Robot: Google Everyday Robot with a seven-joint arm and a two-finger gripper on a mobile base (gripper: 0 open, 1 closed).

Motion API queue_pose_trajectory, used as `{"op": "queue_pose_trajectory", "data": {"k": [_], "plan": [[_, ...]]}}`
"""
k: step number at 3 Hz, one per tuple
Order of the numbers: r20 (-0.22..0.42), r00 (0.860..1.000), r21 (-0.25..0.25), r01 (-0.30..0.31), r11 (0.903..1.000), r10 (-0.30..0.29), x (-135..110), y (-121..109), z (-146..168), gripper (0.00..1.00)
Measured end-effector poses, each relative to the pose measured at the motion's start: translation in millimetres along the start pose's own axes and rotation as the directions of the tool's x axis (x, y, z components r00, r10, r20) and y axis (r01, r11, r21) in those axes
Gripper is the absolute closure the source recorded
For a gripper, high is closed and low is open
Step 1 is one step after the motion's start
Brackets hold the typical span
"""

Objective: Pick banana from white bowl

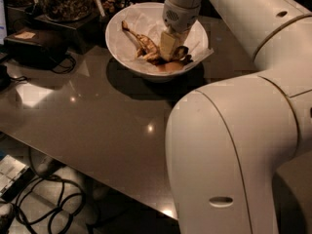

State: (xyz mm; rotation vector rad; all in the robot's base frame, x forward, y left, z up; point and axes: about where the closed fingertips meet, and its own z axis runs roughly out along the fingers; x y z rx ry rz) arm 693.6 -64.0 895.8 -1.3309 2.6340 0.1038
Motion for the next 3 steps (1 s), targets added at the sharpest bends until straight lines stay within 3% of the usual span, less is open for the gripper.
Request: {"op": "queue_pose_trajectory", "data": {"k": [2, 3], "plan": [[0.008, 1.0, 0.013, 0.0, 0.9999, 0.0, -1.4, -1.0, 2.4, 1.0], [0.088, 0.996, -0.008, 0.026, 0.9996, -0.025, -6.0, 0.9, -8.7, 1.0]]}}
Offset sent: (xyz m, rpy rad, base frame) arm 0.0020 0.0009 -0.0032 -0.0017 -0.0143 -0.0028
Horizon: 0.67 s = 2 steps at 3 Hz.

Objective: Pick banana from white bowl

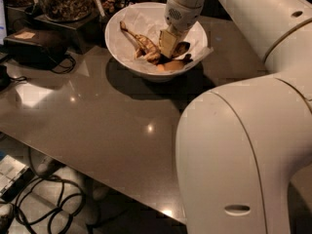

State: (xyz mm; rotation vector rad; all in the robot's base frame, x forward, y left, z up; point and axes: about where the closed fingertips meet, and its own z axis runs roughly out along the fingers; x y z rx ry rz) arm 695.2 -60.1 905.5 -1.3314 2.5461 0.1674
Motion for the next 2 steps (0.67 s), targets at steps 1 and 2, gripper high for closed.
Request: {"op": "queue_pose_trajectory", "data": {"k": [1, 2], "plan": [[0.057, 0.998, -0.009, 0.028, 0.9996, -0.027, -4.7, 1.5, -13.2, 1.0], [0.098, 0.994, -0.018, 0.044, 0.9989, -0.042, -7.5, 2.0, -23.1, 1.0]]}}
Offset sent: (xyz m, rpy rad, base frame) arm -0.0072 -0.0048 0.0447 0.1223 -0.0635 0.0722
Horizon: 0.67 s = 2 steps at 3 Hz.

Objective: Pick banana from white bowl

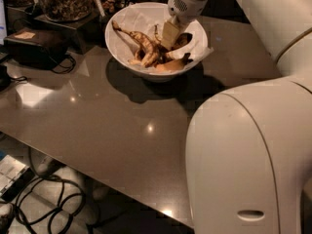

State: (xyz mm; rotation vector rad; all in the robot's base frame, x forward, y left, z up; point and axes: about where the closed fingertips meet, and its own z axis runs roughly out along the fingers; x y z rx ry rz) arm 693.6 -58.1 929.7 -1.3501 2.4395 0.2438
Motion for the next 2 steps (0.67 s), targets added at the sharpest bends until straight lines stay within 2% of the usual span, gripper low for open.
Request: {"op": "queue_pose_trajectory", "data": {"k": [1, 2], "plan": [[0.001, 1.0, 0.0, 0.0, 1.0, 0.0, -0.5, 0.0, 0.1, 1.0], [0.031, 0.999, 0.033, 0.019, 0.9993, -0.02, -8.7, 4.6, -13.4, 1.0]]}}
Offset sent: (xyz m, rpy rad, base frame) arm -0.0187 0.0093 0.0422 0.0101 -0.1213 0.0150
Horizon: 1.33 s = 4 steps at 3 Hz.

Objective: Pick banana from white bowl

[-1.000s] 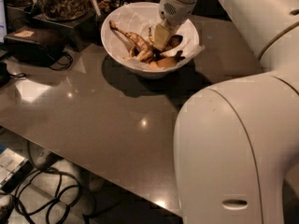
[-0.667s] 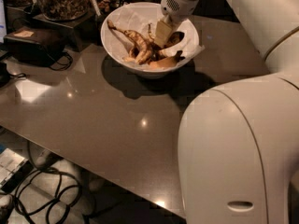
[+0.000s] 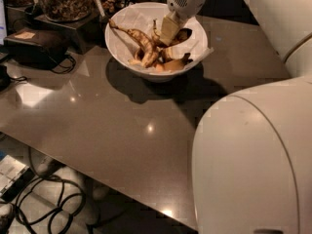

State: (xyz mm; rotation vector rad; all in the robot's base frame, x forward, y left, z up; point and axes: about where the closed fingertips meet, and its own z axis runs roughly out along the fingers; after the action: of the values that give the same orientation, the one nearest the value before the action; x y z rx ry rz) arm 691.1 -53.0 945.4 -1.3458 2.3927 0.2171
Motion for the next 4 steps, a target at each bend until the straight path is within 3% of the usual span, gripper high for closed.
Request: {"op": "queue_pose_trajectory", "data": {"k": [1, 2, 4], "plan": [[0.039, 0.999, 0.029, 0.028, 0.9992, -0.029, -2.2, 18.6, -27.1, 1.0], [0.039, 0.999, 0.029, 0.028, 0.9992, -0.029, -2.1, 19.1, -27.4, 1.0], [0.123, 0.989, -0.037, 0.083, 0.9959, -0.078, 5.4, 63.0, -53.1, 1.0]]}}
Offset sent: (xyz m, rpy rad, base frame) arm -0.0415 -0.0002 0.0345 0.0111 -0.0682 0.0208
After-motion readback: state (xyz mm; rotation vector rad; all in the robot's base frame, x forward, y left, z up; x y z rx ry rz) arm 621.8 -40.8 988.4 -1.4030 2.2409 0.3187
